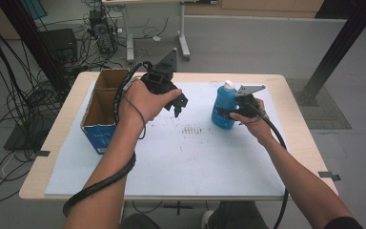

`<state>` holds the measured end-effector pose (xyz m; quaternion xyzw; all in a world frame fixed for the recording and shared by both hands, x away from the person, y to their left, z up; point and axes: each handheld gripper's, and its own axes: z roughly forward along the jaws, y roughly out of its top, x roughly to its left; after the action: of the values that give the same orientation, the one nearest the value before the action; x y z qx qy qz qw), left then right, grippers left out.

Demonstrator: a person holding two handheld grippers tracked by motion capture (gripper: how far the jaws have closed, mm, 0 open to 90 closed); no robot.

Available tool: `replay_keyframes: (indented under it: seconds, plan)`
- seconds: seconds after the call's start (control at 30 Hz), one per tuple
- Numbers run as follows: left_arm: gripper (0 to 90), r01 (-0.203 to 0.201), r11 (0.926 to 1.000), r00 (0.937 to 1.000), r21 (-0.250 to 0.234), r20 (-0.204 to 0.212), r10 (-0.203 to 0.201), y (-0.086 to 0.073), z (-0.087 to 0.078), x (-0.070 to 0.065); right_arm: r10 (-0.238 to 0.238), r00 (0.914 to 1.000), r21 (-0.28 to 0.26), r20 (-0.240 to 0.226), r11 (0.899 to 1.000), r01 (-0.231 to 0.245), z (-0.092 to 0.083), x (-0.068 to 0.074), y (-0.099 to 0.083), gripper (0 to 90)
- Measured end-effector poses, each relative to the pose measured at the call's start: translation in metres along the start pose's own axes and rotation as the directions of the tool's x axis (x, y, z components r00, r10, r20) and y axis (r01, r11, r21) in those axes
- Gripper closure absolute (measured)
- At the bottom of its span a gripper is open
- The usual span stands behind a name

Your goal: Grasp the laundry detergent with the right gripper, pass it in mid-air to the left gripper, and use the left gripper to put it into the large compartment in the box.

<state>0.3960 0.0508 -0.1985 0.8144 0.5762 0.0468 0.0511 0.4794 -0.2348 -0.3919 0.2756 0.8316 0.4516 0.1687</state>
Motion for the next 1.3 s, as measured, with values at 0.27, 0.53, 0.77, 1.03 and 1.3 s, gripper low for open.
replay_keyframes:
  seconds: [0.27,0.53,0.77,1.03,1.3]
  plan:
    - [5.2,0.002,1.0000,1.0000,0.002,-0.001,-0.002,-0.0002,0.0005,0.0005,0.002,1.0000,-0.002,-0.003,1.000,-0.002,-0.0001,-0.0007,-0.0003,43.6]
    - [5.1,-0.002,1.0000,1.0000,0.001,-0.002,0.002,-0.0001,-0.0006,0.0000,0.010,0.9999,-0.001,-0.003,1.000,-0.010,-0.0003,-0.0008,-0.0003,44.2]
    - [5.1,0.005,1.0000,1.0000,-0.006,0.003,-0.005,-0.0008,-0.0024,0.0012,0.012,0.9999,-0.002,-0.003,1.000,-0.012,-0.0002,-0.0010,-0.0003,44.3]
    - [5.2,0.006,1.0000,1.0000,-0.004,0.000,-0.006,-0.0008,-0.0032,0.0019,0.014,0.9999,-0.003,-0.003,1.000,-0.014,-0.0002,-0.0009,-0.0004,44.4]
    - [5.1,0.005,1.0000,1.0000,-0.006,-0.003,-0.005,0.0002,-0.0046,0.0015,0.014,0.9999,-0.002,-0.002,1.000,-0.014,-0.0002,-0.0009,-0.0003,44.3]
